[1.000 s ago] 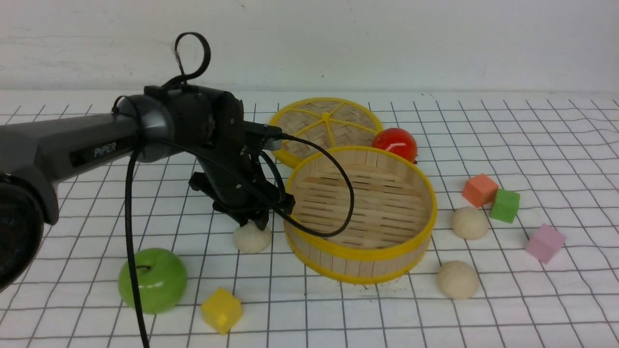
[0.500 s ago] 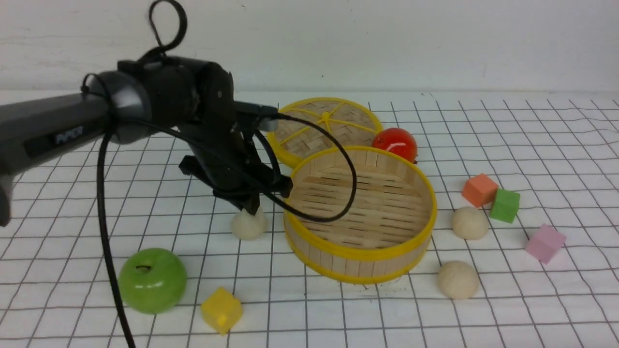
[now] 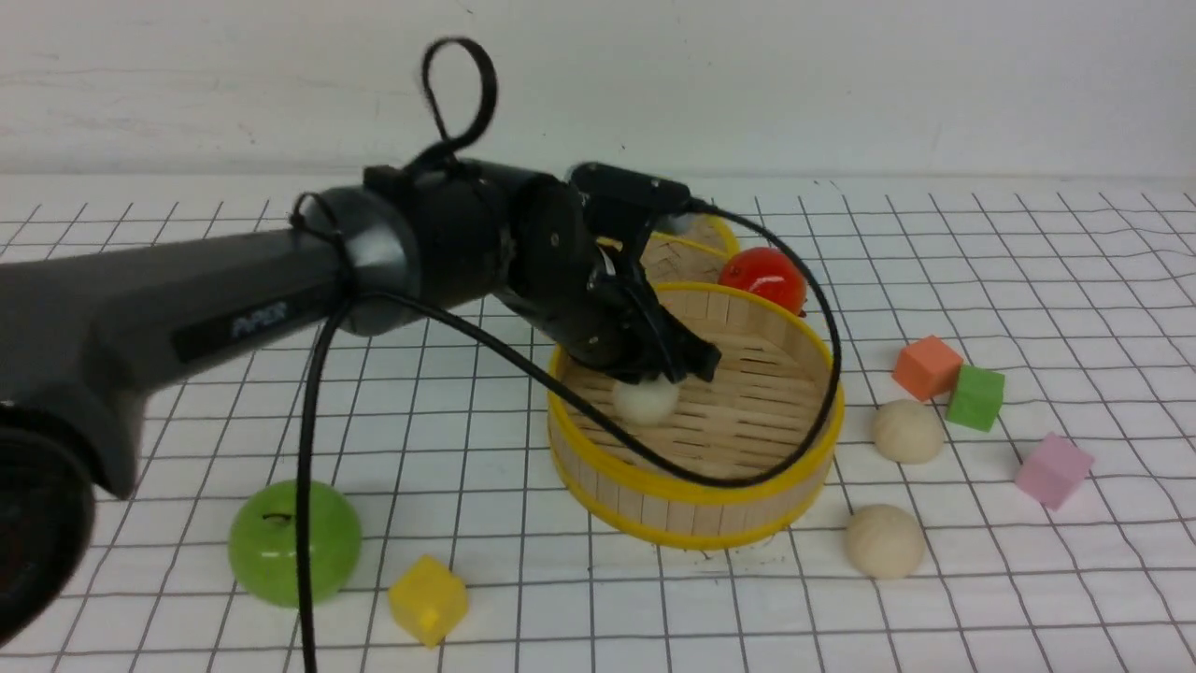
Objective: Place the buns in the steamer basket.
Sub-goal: Use the left arm to put the steamed stuffed bun into the steamer, then use the right arm to grab a steamed stuffed bun
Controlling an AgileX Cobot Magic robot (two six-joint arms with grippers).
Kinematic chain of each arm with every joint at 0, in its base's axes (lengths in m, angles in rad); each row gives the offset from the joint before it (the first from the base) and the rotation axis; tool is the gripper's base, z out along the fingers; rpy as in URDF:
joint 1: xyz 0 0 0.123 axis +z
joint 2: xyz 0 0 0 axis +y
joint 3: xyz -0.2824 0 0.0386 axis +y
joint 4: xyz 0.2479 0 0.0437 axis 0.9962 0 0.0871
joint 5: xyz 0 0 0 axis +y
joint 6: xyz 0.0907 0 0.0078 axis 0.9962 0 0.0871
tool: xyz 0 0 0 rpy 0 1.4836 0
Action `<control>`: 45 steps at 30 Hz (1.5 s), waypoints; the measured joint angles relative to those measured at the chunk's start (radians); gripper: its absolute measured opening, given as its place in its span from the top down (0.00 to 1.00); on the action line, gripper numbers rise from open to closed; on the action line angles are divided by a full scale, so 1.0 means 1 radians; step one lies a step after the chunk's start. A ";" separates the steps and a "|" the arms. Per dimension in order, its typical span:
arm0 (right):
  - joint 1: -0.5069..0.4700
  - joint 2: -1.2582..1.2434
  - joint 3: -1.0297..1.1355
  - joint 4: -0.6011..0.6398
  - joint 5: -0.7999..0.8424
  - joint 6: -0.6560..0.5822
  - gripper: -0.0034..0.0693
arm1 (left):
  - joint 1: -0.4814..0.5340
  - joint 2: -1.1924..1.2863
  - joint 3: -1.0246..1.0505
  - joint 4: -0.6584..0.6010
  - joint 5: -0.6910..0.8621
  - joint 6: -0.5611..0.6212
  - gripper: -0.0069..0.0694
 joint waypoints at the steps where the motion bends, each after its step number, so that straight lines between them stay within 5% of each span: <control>1: 0.000 0.000 0.000 0.000 0.000 0.000 0.62 | 0.000 0.014 0.001 0.006 0.002 0.000 0.79; 9: 0.000 0.000 0.000 0.000 0.000 0.000 0.62 | 0.002 -0.032 0.000 -0.032 0.038 -0.005 0.37; 13: 0.000 0.000 0.000 0.000 0.000 0.000 0.62 | 0.002 -0.128 0.001 -0.042 0.102 -0.007 0.26; 16: 0.000 0.000 0.000 0.001 0.000 0.000 0.62 | 0.002 -0.238 0.001 -0.039 0.145 -0.008 0.34; 22: 0.000 0.000 0.000 -0.001 -0.001 -0.004 0.62 | 0.002 -0.515 0.053 -0.035 0.219 -0.008 0.90; 30: 0.000 0.000 0.010 -0.031 -0.059 0.003 0.62 | 0.002 -0.845 0.408 -0.113 0.075 -0.021 0.93; 39: 0.000 0.000 0.017 0.375 -0.226 0.239 0.63 | 0.002 -1.252 0.977 -0.293 -0.144 0.064 0.93; 45: 0.000 0.150 -0.179 0.464 -0.061 0.171 0.77 | 0.002 -1.486 1.236 -0.342 -0.328 0.071 0.93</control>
